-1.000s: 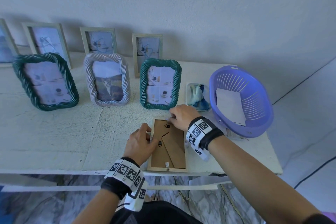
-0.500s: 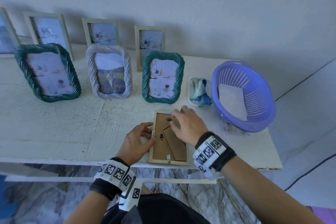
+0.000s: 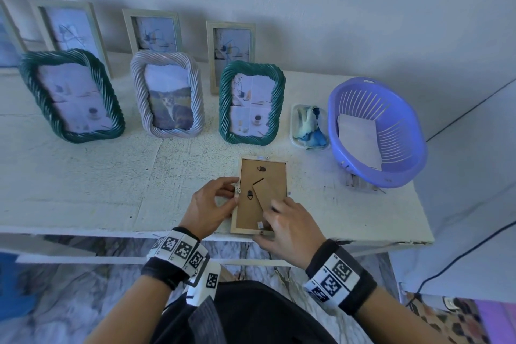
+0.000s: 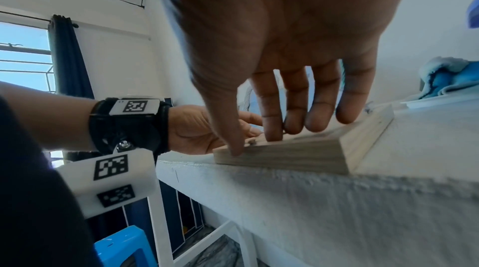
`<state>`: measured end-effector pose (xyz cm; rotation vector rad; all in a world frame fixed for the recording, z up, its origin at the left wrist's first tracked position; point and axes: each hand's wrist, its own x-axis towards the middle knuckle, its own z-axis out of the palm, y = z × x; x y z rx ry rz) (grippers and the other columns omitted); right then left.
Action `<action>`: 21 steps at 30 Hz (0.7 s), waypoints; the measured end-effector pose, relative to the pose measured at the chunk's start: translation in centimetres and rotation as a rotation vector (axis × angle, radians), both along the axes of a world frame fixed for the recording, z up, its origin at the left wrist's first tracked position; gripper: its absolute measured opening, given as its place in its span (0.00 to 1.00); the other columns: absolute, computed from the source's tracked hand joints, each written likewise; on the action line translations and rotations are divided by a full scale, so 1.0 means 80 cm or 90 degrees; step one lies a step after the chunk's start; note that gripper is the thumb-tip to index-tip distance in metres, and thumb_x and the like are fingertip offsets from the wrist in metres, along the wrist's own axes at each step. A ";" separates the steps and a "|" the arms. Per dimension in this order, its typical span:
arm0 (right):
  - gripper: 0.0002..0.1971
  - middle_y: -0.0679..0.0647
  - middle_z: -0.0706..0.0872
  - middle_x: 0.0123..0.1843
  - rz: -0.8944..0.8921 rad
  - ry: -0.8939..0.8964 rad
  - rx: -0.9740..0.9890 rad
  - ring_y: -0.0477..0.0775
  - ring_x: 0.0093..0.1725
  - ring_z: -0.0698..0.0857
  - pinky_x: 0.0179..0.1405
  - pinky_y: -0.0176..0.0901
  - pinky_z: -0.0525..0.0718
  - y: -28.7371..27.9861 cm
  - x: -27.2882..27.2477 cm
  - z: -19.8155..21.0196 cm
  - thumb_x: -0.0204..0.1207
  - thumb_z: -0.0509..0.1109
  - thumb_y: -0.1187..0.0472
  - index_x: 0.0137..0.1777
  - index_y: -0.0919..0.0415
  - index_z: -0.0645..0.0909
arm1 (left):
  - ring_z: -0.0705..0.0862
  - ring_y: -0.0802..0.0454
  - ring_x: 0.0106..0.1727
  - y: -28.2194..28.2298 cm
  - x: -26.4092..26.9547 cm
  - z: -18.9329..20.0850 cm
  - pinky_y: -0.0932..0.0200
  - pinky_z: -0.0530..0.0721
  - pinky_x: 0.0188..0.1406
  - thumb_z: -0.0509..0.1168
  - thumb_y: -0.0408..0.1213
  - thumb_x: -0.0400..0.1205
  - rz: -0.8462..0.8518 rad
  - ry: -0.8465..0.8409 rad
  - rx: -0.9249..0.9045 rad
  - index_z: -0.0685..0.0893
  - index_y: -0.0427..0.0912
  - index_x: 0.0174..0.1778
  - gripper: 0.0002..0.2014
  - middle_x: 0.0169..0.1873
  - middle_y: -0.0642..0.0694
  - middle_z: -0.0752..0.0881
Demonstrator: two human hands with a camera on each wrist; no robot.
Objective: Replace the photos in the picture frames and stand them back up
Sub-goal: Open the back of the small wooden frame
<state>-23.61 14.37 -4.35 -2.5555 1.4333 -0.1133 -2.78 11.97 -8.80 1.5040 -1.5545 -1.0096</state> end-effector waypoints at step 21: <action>0.12 0.52 0.77 0.50 0.040 0.006 0.030 0.55 0.48 0.76 0.44 0.49 0.79 -0.001 -0.001 0.010 0.77 0.63 0.47 0.52 0.53 0.80 | 0.85 0.66 0.50 0.002 0.000 -0.001 0.77 0.80 0.50 0.75 0.32 0.77 0.017 0.018 -0.010 0.84 0.47 0.64 0.19 0.48 0.51 0.88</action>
